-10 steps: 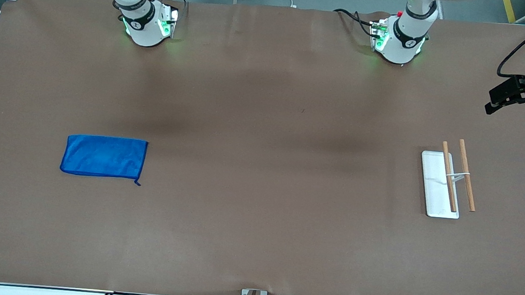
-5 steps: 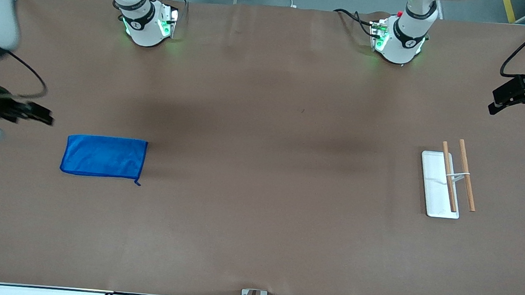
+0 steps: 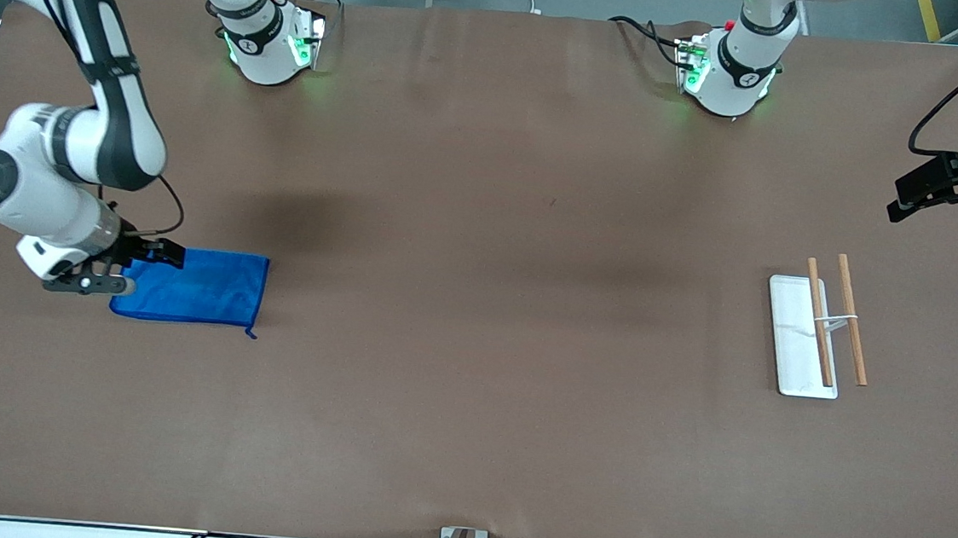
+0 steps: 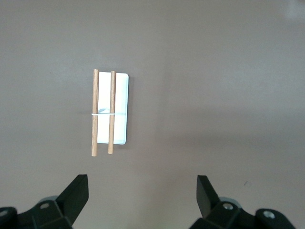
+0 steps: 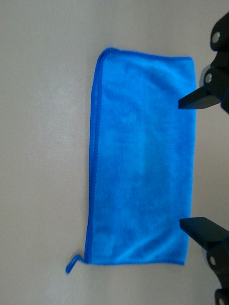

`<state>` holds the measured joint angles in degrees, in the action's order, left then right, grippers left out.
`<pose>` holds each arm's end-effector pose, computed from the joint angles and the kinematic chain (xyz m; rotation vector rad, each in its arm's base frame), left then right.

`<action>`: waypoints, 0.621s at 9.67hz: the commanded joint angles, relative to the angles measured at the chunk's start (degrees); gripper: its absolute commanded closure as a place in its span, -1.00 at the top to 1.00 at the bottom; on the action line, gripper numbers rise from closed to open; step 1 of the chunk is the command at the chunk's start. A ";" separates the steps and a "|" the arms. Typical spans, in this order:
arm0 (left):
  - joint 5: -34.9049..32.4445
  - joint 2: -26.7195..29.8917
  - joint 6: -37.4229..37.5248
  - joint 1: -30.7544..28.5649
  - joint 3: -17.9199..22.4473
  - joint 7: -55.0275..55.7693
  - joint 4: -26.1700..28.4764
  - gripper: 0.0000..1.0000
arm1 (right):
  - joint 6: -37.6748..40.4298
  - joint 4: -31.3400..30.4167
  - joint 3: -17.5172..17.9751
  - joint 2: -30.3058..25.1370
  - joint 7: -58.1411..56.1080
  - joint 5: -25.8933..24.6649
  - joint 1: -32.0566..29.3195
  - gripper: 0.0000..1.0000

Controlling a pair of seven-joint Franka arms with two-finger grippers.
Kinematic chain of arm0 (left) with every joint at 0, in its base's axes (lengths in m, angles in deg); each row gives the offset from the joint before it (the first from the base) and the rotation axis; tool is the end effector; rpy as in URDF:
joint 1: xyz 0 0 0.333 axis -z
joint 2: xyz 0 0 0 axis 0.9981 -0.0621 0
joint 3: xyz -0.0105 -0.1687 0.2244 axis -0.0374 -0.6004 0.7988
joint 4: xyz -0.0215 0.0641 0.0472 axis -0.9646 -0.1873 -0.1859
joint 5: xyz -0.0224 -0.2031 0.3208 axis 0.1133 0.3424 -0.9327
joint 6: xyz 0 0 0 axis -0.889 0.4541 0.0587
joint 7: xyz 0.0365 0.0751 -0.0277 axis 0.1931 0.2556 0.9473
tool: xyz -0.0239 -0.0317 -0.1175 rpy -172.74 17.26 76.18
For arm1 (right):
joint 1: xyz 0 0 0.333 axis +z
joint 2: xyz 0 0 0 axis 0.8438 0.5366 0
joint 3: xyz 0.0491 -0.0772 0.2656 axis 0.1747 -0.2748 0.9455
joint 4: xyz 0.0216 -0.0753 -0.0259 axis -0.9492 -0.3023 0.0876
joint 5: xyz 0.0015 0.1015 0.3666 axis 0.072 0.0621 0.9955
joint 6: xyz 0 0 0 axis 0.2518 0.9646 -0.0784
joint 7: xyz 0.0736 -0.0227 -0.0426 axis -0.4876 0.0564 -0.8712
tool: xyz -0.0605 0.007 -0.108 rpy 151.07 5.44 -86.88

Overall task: Right arm passes towel to left arm to hang
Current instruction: 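Reach the right gripper down to the blue towel's edge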

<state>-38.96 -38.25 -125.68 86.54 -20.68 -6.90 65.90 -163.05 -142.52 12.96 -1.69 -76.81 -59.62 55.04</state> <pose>0.5416 -0.0293 0.6093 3.1124 0.0488 0.0506 0.5476 -0.0505 0.2215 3.1051 0.0996 -0.0678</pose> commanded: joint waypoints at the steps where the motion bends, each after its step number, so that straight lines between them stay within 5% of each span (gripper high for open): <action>1: 0.67 -0.05 0.27 0.16 -0.13 -0.98 0.75 0.98 | -9.05 -3.82 0.00 3.32 -0.43 -0.95 -0.21 1.00; 6: 0.85 3.46 -0.25 -0.10 -0.31 -1.25 4.63 0.94 | -13.05 -4.71 -0.17 7.29 -0.51 -1.56 -0.48 1.00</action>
<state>-38.85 -36.40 -125.58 86.63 -20.95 -7.25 66.97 -175.20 -146.27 12.78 5.82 -77.00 -60.04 55.02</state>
